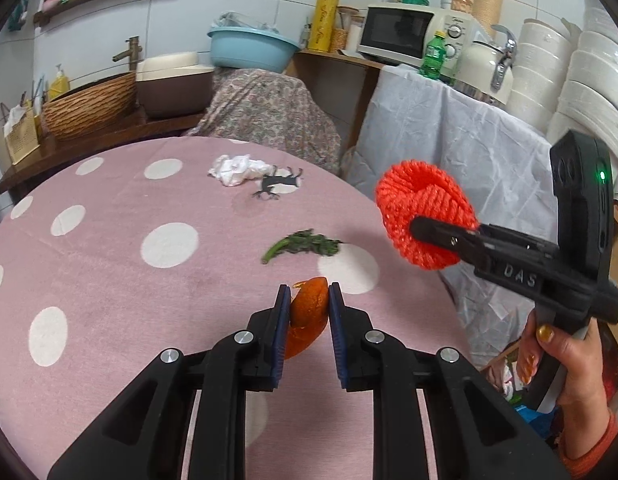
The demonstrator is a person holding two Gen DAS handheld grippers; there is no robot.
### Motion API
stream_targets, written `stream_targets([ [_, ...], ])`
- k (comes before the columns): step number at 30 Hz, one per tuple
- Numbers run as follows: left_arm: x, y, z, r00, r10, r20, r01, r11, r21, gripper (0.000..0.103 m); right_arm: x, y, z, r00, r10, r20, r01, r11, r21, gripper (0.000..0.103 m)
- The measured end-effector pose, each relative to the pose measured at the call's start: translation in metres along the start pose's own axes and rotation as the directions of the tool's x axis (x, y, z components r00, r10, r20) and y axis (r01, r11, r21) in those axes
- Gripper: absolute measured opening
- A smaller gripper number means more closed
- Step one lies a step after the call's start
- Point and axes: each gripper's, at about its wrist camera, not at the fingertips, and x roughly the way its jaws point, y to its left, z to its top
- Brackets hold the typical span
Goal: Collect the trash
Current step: 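Grasp and lift the red foam net with the right gripper while the left holds the peel, then carry peel and net over the brown bin and open both grippers to drop them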
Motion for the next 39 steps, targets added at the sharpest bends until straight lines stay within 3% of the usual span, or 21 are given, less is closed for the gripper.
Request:
stream_targets([
  [9, 0.019, -0.049, 0.009, 0.989, -0.136, -0.053, 0.139, 0.989, 0.059, 0.02, -0.055, -0.046, -0.037, 0.994, -0.098, 0.038, 0.097, 0.994, 0.045, 0.028],
  [16, 0.04, -0.08, 0.025, 0.972, -0.221, -0.084, 0.227, 0.971, 0.07, 0.019, -0.07, -0.102, -0.056, 0.981, -0.194, 0.024, 0.189, 0.973, 0.134, 0.028],
  [21, 0.059, -0.102, 0.04, 0.952, -0.283, -0.115, 0.292, 0.954, 0.066, 0.019, -0.051, -0.139, -0.072, 0.971, -0.239, -0.027, 0.239, 0.955, 0.175, 0.028],
  [36, 0.112, -0.154, 0.057, 0.938, -0.297, -0.178, 0.317, 0.943, 0.098, 0.019, 0.052, -0.208, -0.108, 0.954, -0.241, -0.18, 0.287, 0.909, 0.302, 0.03],
  [39, 0.122, -0.16, 0.056, 0.935, -0.294, -0.196, 0.318, 0.943, 0.099, 0.019, 0.066, -0.223, -0.115, 0.953, -0.23, -0.195, 0.288, 0.886, 0.362, 0.048],
])
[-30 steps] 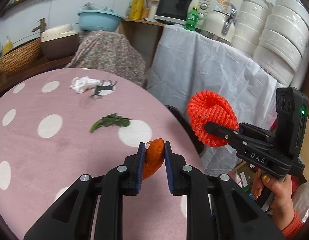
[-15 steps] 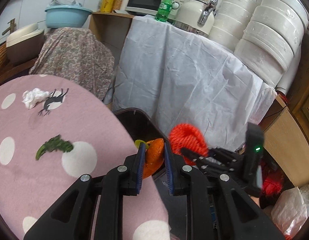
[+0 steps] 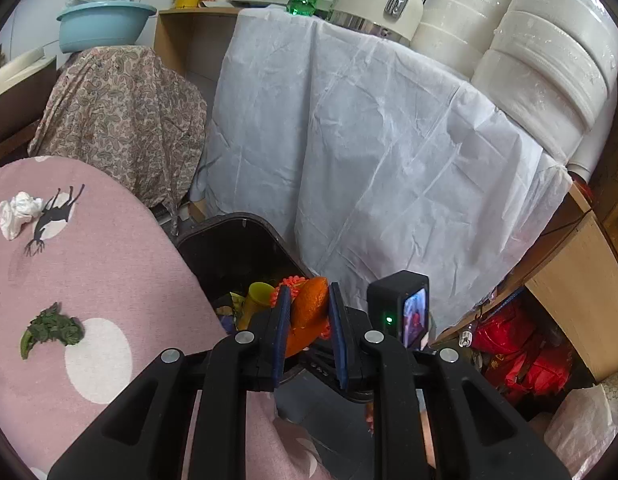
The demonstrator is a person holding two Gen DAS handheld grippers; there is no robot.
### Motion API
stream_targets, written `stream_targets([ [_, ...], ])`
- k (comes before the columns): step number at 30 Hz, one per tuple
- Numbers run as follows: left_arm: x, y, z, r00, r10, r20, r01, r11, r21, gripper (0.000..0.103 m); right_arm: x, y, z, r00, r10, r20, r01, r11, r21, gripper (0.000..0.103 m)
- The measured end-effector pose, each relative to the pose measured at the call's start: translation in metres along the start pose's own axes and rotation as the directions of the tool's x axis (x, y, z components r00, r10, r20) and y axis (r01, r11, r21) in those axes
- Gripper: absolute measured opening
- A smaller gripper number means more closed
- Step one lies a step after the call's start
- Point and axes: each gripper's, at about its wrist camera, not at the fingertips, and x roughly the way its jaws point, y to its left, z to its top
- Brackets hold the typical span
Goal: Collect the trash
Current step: 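Carry peel and net over the brown bin and open both grippers to drop them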
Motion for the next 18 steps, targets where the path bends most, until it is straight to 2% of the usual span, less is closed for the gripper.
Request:
stream_targets([
  [1, 0.003, 0.0, 0.001, 1.0, 0.001, -0.006, -0.001, 1.0, 0.0, 0.019, 0.003, -0.002, 0.001, 1.0, -0.004, 0.0, 0.004, 1.0, 0.015, 0.061],
  [2, 0.008, 0.0, 0.001, 1.0, 0.004, -0.014, -0.004, 1.0, -0.001, 0.019, 0.004, -0.003, 0.001, 1.0, -0.007, 0.005, 0.007, 1.0, 0.026, 0.067],
  [9, 0.038, 0.003, 0.009, 0.997, 0.05, -0.06, -0.049, 0.999, 0.015, 0.019, -0.008, -0.003, -0.003, 0.999, -0.022, 0.044, 0.021, 1.0, 0.02, 0.069],
  [13, 0.06, 0.004, 0.015, 0.993, 0.078, -0.088, -0.075, 0.996, 0.042, 0.019, -0.03, -0.006, -0.014, 0.997, -0.033, 0.072, 0.031, 0.999, 0.024, 0.076],
  [18, 0.084, 0.007, 0.021, 0.987, 0.106, -0.121, -0.101, 0.994, 0.046, 0.019, -0.054, -0.009, -0.027, 0.995, -0.03, 0.093, 0.029, 0.999, 0.02, 0.077],
])
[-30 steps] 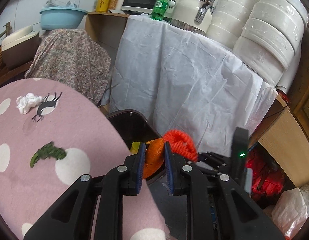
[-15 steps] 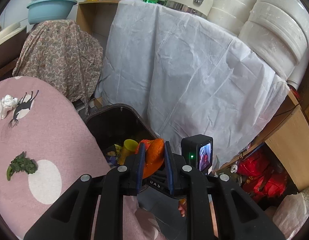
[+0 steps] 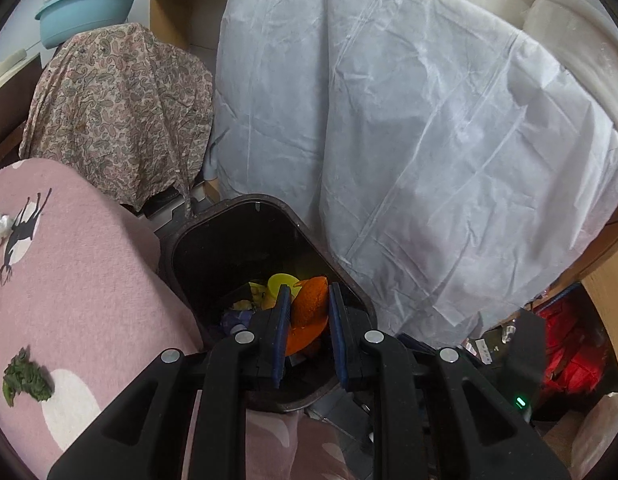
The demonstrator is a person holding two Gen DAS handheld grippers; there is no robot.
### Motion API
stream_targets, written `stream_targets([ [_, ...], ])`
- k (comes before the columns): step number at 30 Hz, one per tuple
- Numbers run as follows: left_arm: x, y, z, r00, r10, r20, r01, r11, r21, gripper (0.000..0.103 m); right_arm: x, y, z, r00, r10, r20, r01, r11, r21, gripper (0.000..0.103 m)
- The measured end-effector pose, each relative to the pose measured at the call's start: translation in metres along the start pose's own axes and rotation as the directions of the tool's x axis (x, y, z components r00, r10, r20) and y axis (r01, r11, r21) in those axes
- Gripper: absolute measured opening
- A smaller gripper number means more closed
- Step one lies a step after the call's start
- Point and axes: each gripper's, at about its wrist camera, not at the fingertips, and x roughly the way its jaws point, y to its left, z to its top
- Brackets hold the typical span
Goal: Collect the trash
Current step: 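Carry peel and net over the brown bin and open both grippers to drop them, then move both tools back over the table toward the green leaves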
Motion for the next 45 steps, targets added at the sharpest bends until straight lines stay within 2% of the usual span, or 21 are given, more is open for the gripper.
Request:
stream_targets([
  [13, 0.045, -0.004, 0.011, 0.995, 0.062, -0.082, -0.061, 0.998, 0.013, 0.019, -0.041, 0.0, -0.017, 0.998, -0.028, 0.053, 0.03, 0.999, -0.041, 0.081],
  [15, 0.047, -0.004, 0.012, 0.994, 0.065, -0.087, -0.064, 0.998, 0.006, 0.022, -0.044, 0.001, -0.018, 0.998, -0.037, 0.06, 0.04, 0.998, -0.05, 0.081],
  [17, 0.046, -0.005, 0.012, 0.994, 0.066, -0.085, -0.066, 0.998, 0.007, 0.03, -0.048, 0.0, -0.02, 0.998, -0.031, 0.062, 0.034, 0.998, -0.047, 0.082],
  [19, 0.039, -0.006, 0.012, 0.996, 0.067, -0.064, -0.067, 0.998, 0.005, 0.058, -0.051, 0.0, -0.021, 0.998, -0.025, 0.062, 0.028, 0.999, -0.045, 0.082],
  [21, 0.028, -0.008, 0.011, 0.998, 0.063, -0.024, -0.062, 0.998, 0.017, 0.069, -0.055, 0.002, -0.023, 0.998, -0.024, 0.065, 0.027, 0.998, -0.05, 0.082],
  [28, -0.025, -0.022, -0.005, 0.993, 0.053, 0.105, -0.067, 0.989, 0.132, 0.092, -0.071, 0.008, -0.026, 0.997, -0.001, 0.081, 0.006, 0.998, -0.065, 0.088],
  [32, -0.056, -0.022, -0.022, 0.983, 0.055, 0.173, -0.086, 0.98, 0.178, 0.095, -0.076, 0.015, -0.026, 0.997, 0.018, 0.081, -0.011, 0.997, -0.082, 0.088],
  [35, -0.075, -0.016, -0.033, 0.979, 0.052, 0.199, -0.088, 0.98, 0.179, 0.097, -0.079, 0.024, -0.027, 0.996, 0.036, 0.08, -0.028, 0.994, -0.101, 0.088],
  [41, -0.103, 0.002, -0.052, 0.973, 0.066, 0.222, -0.104, 0.981, 0.163, 0.098, -0.086, 0.046, -0.024, 0.992, 0.109, 0.069, -0.099, 0.987, -0.13, 0.088],
  [45, -0.119, 0.02, -0.066, 0.97, 0.091, 0.225, -0.123, 0.983, 0.135, 0.098, -0.091, 0.072, -0.019, 0.987, 0.143, 0.07, -0.127, 0.972, -0.196, 0.088],
])
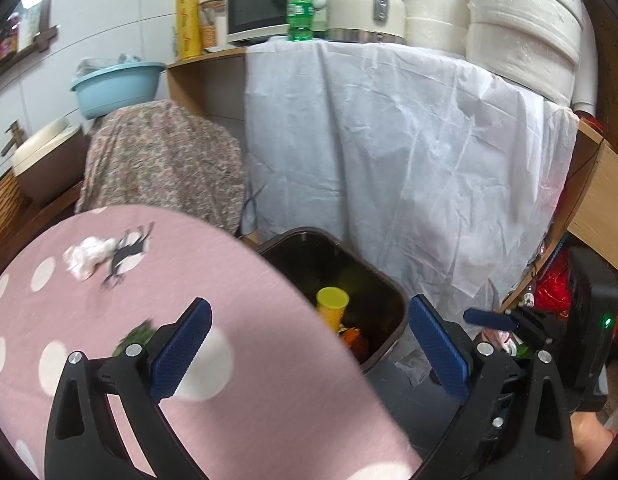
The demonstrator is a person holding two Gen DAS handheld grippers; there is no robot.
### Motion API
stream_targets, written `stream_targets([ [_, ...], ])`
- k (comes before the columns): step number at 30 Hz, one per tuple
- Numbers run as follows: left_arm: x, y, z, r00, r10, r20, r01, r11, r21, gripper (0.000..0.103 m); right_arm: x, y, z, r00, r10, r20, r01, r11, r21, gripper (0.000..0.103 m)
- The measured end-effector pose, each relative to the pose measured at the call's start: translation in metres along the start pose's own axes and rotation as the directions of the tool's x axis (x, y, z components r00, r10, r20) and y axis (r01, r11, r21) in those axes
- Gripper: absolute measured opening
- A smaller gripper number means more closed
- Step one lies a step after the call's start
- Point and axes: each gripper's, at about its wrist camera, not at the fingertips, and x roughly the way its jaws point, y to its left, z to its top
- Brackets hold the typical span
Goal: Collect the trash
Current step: 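Move both tools back over the table toward the green leaves, then grasp the green vegetable leaves with the right gripper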
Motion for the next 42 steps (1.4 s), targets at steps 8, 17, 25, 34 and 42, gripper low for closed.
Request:
stream_targets([
  [8, -0.035, 0.049, -0.034, 0.996, 0.084, 0.013, -0.083, 0.995, -0.046, 0.098, 0.014, 0.069, 0.032, 0.993, 0.117, -0.03, -0.12, 0.978, -0.171, 0.088],
  [17, -0.079, 0.119, -0.077, 0.98, 0.196, -0.01, -0.195, 0.962, -0.19, 0.098, 0.06, 0.138, 0.062, 0.974, 0.162, -0.155, -0.205, 0.925, -0.321, 0.088],
  [25, -0.101, 0.147, -0.111, 0.97, 0.237, -0.06, -0.244, 0.925, -0.291, 0.098, 0.112, 0.176, 0.074, 0.961, 0.116, -0.253, -0.211, 0.896, -0.391, 0.087],
  [34, -0.112, 0.155, -0.124, 0.97, 0.231, -0.072, -0.242, 0.926, -0.291, 0.098, 0.161, 0.184, 0.09, 0.942, 0.081, -0.325, -0.219, 0.884, -0.414, 0.061],
  [42, -0.111, 0.152, -0.125, 0.973, 0.213, -0.088, -0.229, 0.939, -0.258, 0.098, 0.175, 0.191, 0.096, 0.94, 0.07, -0.335, -0.218, 0.877, -0.428, 0.038],
])
